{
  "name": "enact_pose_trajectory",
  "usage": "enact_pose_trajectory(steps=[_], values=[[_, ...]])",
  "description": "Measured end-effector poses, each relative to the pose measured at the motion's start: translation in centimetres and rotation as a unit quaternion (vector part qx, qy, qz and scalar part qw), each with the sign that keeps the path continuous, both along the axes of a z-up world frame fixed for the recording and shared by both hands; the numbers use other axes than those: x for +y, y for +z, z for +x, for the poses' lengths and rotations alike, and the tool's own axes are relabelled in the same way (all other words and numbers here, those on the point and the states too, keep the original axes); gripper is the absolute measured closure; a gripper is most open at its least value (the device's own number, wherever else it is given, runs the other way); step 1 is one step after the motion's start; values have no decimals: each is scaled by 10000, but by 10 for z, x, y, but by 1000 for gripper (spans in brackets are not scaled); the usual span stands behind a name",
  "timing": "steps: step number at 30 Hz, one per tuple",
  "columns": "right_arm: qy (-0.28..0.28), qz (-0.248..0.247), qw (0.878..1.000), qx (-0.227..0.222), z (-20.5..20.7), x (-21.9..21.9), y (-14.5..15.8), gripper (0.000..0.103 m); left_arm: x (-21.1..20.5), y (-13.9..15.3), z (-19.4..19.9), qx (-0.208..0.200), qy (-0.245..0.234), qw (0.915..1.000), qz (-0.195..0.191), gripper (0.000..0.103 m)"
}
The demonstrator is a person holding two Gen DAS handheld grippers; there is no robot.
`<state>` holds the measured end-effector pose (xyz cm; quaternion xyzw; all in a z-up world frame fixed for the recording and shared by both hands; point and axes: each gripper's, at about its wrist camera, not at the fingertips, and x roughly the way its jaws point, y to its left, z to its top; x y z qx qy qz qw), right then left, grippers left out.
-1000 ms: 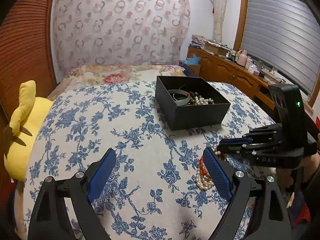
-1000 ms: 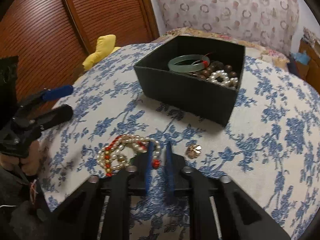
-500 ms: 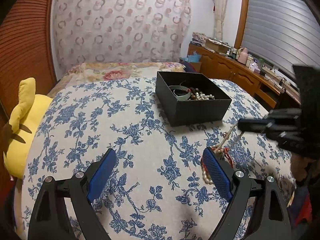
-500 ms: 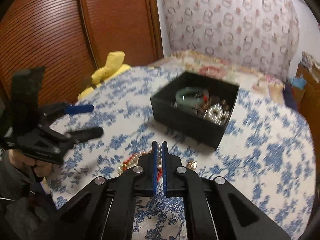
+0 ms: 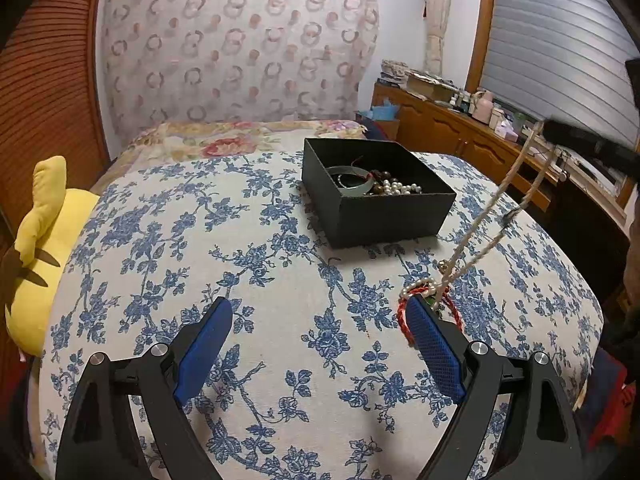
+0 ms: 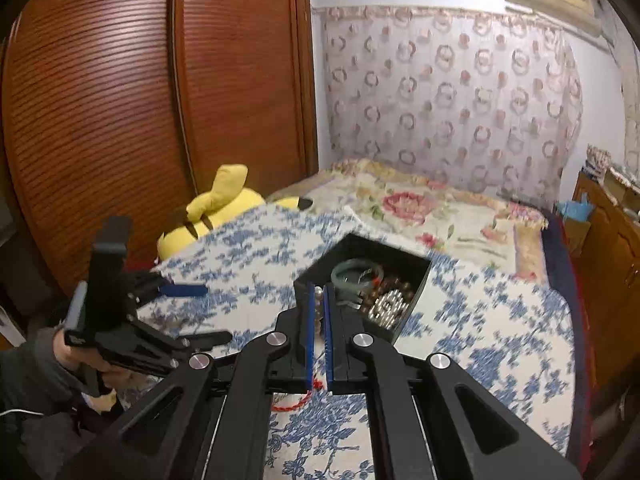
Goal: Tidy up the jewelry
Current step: 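Lift the long pearl strand off the bedspread with the right tool, then grasp the red-cord bracelet with the left tool while the right tool carries pearls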
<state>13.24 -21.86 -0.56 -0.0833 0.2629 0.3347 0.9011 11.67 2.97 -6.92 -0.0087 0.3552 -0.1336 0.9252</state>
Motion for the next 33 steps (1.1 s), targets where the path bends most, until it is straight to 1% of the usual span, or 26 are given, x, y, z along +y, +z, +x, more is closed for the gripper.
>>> enact_pose_trajectory(steps=[5,11,12,13,14,16,18,19,25,27,29,30,31,32,33], values=[[-114,130,9993,-339,-5,-10,26,98,-9,-2,0,60,-120,9999,41,18],[-242,222,9977,-590,-6,-24,50,98,-26,-9,3,209,-358,9991,85,18],[-273,230,9974,-624,-6,-27,53,98,-29,-10,4,235,-407,9989,94,20],[-304,242,9971,-655,-5,-30,56,98,-33,-12,5,265,-481,9984,109,27],[-315,251,9970,-662,-5,-32,56,98,-37,-14,8,323,-559,9978,125,30],[-360,259,9968,-666,-4,-36,57,98,-42,-19,13,444,-657,9968,120,42],[-382,249,9969,-645,-3,-39,55,98,-46,-23,18,567,-711,9958,111,49],[-398,243,9969,-633,-3,-40,53,98,-49,-25,20,615,-732,9953,119,51],[-414,197,9978,-480,2,-38,37,98,-60,-29,23,693,-846,9937,235,53],[-420,187,9980,-440,4,-36,33,98,-62,-31,24,694,-841,9935,335,58],[-429,183,9981,-408,5,-35,29,98,-63,-31,24,692,-838,9934,376,65],[-431,175,9981,-393,5,-34,28,98,-64,-31,25,691,-835,9933,398,76],[-431,169,9982,-383,5,-34,27,98,-64,-32,26,700,-849,9931,409,91],[-432,160,9983,-367,6,-33,25,98,-64,-32,27,732,-885,9925,415,100],[-434,152,9983,-358,6,-33,25,98,-63,-32,27,752,-903,9923,401,101]])
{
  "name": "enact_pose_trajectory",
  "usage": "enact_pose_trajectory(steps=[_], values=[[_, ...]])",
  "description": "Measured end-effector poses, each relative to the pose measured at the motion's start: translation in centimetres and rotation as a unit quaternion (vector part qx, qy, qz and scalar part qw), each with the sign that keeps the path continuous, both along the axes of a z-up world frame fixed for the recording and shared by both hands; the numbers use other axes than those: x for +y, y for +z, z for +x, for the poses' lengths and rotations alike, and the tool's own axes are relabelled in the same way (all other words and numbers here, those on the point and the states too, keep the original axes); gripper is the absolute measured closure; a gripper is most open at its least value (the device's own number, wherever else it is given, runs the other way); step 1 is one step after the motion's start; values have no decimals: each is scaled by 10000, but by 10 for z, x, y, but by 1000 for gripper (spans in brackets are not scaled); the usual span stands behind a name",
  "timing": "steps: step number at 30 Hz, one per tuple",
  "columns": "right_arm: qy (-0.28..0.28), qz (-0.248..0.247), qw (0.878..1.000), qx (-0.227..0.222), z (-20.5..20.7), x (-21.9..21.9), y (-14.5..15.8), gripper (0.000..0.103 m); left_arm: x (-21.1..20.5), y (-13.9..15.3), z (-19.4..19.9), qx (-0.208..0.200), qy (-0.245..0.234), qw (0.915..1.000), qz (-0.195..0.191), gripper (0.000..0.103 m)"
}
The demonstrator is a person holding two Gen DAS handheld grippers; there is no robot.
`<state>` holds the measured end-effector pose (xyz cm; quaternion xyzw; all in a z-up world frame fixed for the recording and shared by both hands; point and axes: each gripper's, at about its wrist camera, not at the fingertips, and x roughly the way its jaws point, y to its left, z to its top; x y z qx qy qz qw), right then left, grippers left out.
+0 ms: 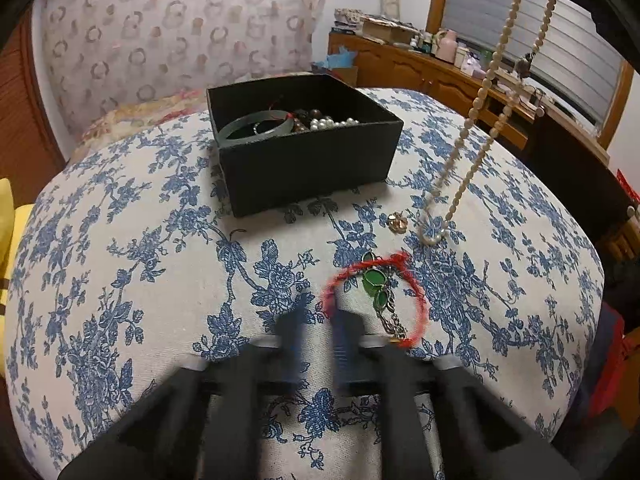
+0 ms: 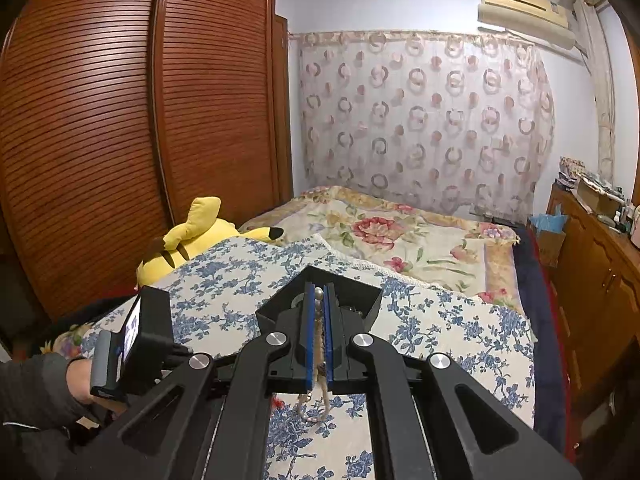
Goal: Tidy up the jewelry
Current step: 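Grasp the red-cord bracelet with the left tool while the right tool carries pearls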
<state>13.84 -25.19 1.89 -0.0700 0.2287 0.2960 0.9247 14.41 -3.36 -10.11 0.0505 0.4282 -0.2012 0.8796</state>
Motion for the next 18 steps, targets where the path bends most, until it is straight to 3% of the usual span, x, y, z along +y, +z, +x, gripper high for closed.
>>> enact_pose_trajectory(steps=[8,18], values=[[-16,22,10000,-35,1,-1,3,98,12,45,-2,-546,135,9980,-300,102],[-32,96,9997,-210,11,3,23,98,17,98,11,-1057,238,9933,-394,102]])
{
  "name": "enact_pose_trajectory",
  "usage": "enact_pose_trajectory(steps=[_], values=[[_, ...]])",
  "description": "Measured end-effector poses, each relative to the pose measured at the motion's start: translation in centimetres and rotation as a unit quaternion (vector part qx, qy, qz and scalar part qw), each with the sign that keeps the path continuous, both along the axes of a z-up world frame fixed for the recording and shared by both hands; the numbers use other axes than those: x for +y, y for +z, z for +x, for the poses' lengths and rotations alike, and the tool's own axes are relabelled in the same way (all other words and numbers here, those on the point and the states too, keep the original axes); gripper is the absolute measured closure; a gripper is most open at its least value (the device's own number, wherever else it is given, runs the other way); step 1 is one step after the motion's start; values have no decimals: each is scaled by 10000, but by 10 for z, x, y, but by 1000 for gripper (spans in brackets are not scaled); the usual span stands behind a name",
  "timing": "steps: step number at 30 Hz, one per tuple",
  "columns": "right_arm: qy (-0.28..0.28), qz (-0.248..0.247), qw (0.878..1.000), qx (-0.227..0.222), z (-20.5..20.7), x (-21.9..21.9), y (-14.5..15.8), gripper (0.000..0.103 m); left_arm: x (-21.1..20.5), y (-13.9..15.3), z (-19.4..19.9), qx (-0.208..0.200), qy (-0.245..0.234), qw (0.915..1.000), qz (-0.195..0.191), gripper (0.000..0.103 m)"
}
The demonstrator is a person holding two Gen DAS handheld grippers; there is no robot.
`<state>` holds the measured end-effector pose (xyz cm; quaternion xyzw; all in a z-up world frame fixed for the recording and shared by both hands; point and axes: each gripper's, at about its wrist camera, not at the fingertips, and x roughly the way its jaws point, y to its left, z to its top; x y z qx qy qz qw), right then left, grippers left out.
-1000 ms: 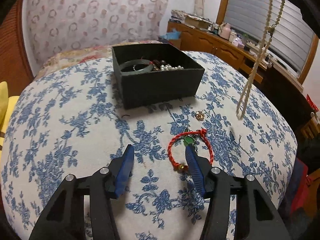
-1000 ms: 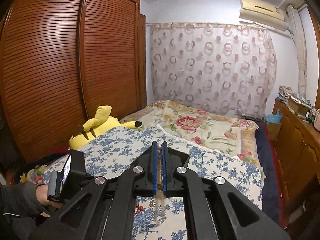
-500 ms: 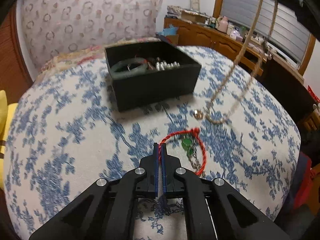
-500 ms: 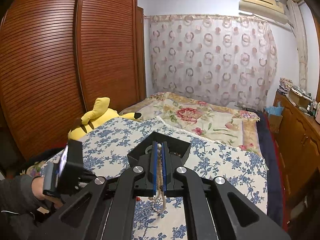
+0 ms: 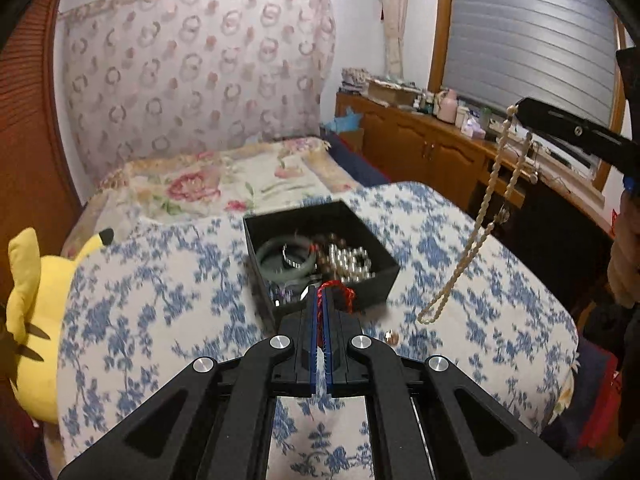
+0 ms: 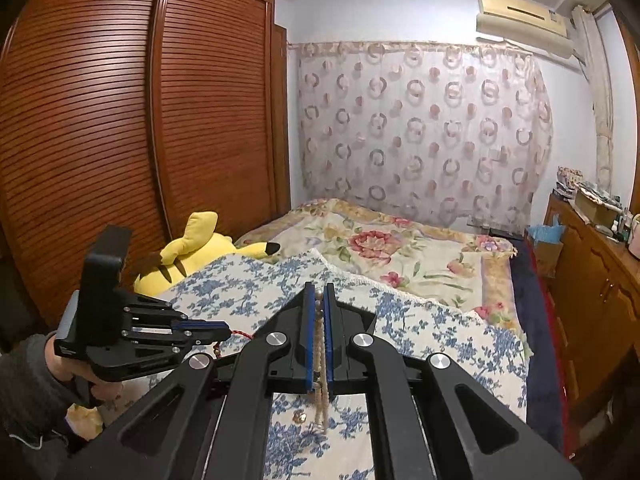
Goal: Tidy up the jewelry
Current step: 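Grasp the red-cord bracelet with the left tool while the right tool carries pearls, then lower red bracelet and pearl strand into the black box and open both tools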
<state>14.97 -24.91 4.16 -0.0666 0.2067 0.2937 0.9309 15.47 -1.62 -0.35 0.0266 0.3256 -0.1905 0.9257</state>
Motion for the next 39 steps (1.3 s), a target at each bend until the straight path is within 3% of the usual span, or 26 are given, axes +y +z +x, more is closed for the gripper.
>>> enact_pose_trajectory(steps=[11,22,39], values=[[-103,131,9998,-93,34,10,26,98,0,27,22,-265,166,9995,-31,102],[-101,98,9998,-172,60,26,47,98,2,22,57,-203,332,9992,-18,102],[-42,-380,9983,432,75,43,-16,98,0,-14,99,170,517,9985,50,102]])
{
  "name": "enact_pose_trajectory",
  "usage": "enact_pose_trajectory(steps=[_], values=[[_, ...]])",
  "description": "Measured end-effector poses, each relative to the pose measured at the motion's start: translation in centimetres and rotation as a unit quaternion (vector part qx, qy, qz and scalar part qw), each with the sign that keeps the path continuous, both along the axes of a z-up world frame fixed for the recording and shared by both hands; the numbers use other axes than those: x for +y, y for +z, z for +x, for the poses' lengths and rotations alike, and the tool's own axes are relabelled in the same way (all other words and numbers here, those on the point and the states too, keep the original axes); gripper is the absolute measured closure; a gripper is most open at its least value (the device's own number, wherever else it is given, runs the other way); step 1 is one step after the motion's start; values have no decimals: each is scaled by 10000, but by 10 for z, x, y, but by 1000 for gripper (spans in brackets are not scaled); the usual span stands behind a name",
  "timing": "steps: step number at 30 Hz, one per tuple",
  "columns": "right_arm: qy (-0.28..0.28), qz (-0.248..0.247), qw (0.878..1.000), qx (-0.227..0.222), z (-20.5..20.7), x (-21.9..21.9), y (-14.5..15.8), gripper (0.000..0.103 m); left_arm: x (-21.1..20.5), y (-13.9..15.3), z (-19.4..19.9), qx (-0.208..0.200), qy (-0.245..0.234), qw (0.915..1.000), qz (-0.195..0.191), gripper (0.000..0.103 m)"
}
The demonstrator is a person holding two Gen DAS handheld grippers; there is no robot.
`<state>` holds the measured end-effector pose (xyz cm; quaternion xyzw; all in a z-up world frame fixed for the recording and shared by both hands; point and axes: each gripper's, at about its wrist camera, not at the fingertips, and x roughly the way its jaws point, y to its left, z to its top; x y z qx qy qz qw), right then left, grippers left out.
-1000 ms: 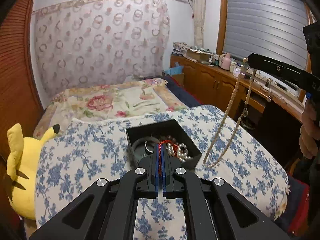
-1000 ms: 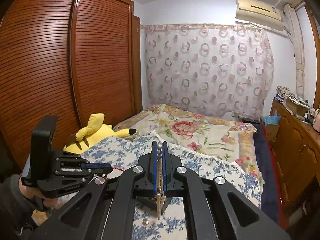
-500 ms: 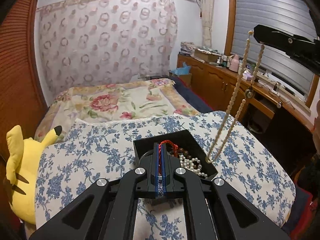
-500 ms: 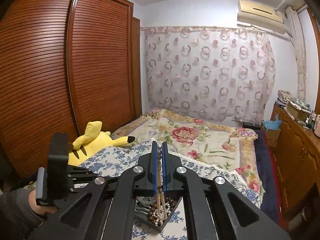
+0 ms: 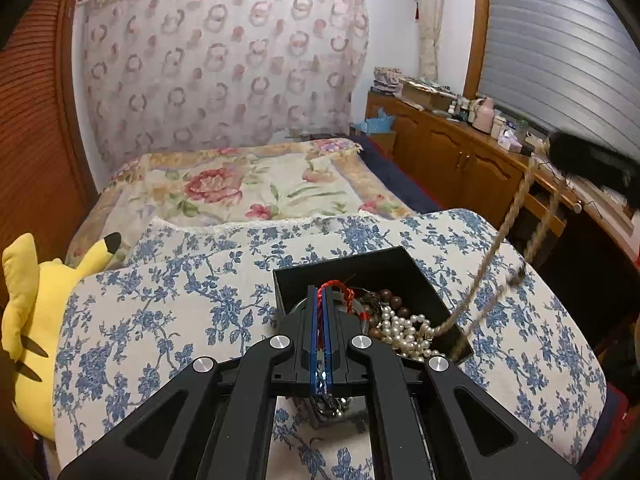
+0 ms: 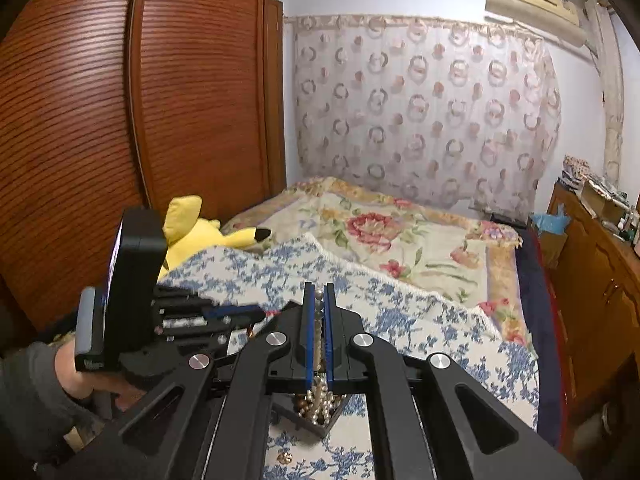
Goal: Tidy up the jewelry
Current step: 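Lower red bracelet and pearl strand into the black box and open both tools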
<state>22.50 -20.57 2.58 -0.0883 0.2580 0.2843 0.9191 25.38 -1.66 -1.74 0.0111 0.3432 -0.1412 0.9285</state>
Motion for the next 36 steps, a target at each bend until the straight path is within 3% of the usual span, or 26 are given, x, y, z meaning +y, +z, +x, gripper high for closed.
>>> enact_pose_trajectory(steps=[10,20,21,23,24,29,30,32,34,36], values=[[-20,-141,9990,429,8,4,-37,97,-10,-6,18,79,44,9999,51,102],[14,-94,9979,636,9,1,-49,97,-13,-7,23,99,49,9999,86,101],[19,-99,9980,631,8,1,-50,95,-13,-7,23,96,52,9999,93,101],[42,-101,9981,612,8,1,-50,78,-14,-7,22,98,47,9999,88,101],[34,-101,9982,597,6,0,-50,75,-14,-7,23,91,54,9999,104,101],[-3,-37,9979,643,6,-5,-52,74,-11,-8,21,36,64,9999,104,101],[-15,-26,9979,651,5,-6,-52,74,-11,-8,20,30,64,9999,99,100],[-28,-9,9978,656,4,-9,-53,74,-9,-8,15,-13,56,9999,91,88],[-47,8,9978,658,0,-13,-57,74,-6,-6,8,-98,70,9999,101,64],[-66,46,9976,684,-5,-17,-61,74,-5,-4,-2,-152,65,9998,109,56]])
